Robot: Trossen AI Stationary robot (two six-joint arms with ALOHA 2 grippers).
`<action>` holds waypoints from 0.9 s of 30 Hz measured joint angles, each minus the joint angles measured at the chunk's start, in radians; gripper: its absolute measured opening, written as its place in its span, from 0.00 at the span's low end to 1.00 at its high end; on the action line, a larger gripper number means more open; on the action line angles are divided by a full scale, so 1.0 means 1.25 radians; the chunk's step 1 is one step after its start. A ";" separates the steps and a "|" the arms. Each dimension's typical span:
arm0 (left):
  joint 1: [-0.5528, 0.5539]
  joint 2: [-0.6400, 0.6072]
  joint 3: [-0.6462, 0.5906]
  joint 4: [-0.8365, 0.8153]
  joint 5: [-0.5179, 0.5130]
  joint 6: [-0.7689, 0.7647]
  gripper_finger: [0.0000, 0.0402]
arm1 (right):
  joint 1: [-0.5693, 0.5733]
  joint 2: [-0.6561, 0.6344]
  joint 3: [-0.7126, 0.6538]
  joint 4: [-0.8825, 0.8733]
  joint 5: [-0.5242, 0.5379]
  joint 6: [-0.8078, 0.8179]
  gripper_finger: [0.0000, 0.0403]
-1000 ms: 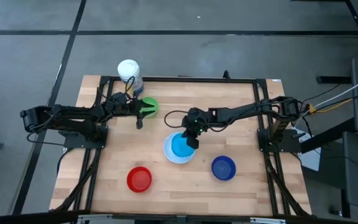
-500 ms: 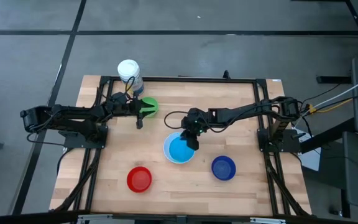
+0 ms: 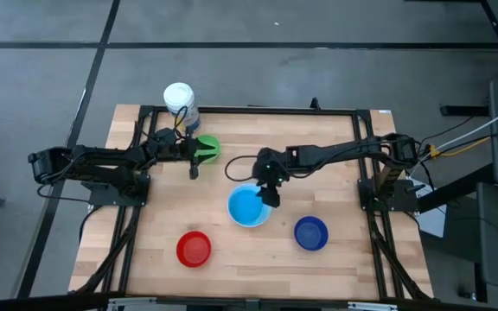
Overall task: Nest bowls inside each other
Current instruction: Stack the blue bowl on the light blue bowl
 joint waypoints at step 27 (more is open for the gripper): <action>0.000 0.000 0.000 -0.001 0.002 0.003 0.28 | 0.189 -0.217 -0.168 -0.300 0.224 0.323 0.48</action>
